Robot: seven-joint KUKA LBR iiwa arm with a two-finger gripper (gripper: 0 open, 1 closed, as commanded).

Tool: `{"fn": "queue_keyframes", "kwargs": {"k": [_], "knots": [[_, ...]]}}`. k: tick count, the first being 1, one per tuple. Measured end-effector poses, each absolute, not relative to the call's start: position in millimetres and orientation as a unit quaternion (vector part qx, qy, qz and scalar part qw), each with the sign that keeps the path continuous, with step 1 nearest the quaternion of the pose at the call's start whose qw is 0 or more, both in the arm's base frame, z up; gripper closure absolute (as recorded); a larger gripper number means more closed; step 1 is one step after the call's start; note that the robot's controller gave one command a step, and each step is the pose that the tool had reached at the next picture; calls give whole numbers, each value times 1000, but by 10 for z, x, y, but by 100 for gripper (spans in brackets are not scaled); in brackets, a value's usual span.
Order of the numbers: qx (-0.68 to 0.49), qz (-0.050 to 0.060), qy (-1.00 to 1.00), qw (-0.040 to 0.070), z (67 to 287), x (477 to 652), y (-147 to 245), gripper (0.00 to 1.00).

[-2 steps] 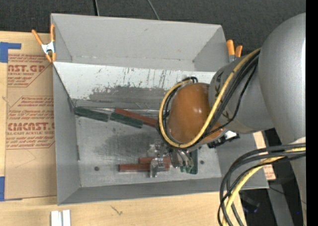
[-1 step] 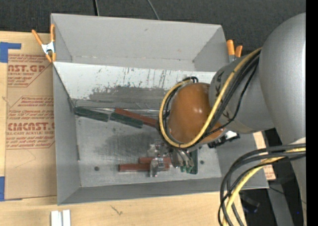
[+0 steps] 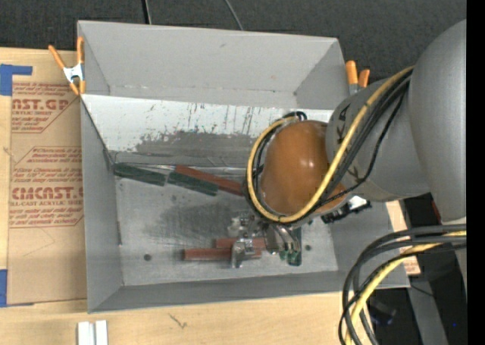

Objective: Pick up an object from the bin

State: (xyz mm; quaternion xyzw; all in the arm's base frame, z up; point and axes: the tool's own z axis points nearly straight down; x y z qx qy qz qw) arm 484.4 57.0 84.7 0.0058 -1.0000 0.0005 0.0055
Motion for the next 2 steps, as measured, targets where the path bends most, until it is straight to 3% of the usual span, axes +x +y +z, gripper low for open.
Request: {"fn": "queue_keyframes", "kwargs": {"k": [2], "knots": [[6, 0, -1000, 0, 1351, 4868, 577, 100]]}}
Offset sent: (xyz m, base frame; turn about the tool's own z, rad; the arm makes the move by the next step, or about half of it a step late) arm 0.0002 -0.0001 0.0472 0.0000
